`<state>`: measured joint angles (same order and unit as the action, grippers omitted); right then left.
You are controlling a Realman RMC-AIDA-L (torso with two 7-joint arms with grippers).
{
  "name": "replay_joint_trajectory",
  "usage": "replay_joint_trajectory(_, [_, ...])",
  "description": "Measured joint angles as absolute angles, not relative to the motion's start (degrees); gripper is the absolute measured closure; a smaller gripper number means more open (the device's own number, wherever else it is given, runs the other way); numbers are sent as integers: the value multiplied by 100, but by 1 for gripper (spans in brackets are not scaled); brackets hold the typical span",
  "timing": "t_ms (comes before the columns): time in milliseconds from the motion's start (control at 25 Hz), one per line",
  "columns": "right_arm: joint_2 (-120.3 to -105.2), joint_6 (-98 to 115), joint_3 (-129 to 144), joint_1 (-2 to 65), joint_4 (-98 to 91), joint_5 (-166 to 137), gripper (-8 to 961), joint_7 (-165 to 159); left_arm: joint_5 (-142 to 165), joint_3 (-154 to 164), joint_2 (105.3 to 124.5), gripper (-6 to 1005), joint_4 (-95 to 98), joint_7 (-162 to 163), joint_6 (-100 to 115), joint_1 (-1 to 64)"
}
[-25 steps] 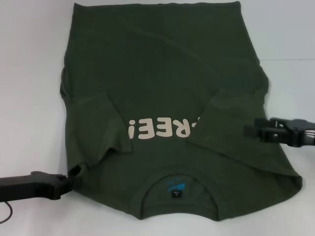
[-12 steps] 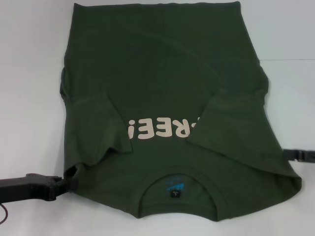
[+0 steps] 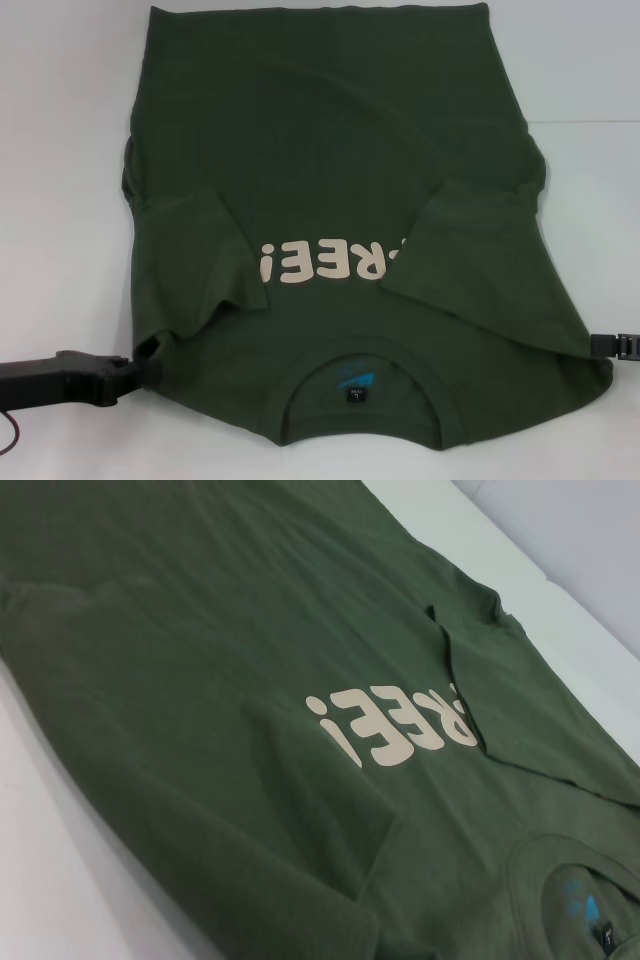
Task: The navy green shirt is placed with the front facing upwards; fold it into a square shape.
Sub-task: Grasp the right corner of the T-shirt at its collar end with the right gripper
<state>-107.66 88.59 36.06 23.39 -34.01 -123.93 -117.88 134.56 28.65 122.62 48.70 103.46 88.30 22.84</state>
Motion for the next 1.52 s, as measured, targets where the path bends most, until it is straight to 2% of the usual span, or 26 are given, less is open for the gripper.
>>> replay_joint_trajectory(240, [-10775,8627,3620,2351,-3345,-12441,24,-11865,13452,2865,12261,962,4870,10338,8817,2287])
replay_joint_trajectory(560, [-10943,8518,3594,2481,-3331,-12751,24,-11878,13439,2865,12242,962,4869,10336,8813,2305])
replay_joint_trajectory(800, [-11015,8516,3621,2557,-3331,-12791,24,-11894,13438,2865,12242,963,4869,10336,8806,2320])
replay_joint_trajectory(1520, [-10984,8526,3582,2491,-3347,-12991,24,-12120,13438,2865,12243,962,4869,10336,8794,2321])
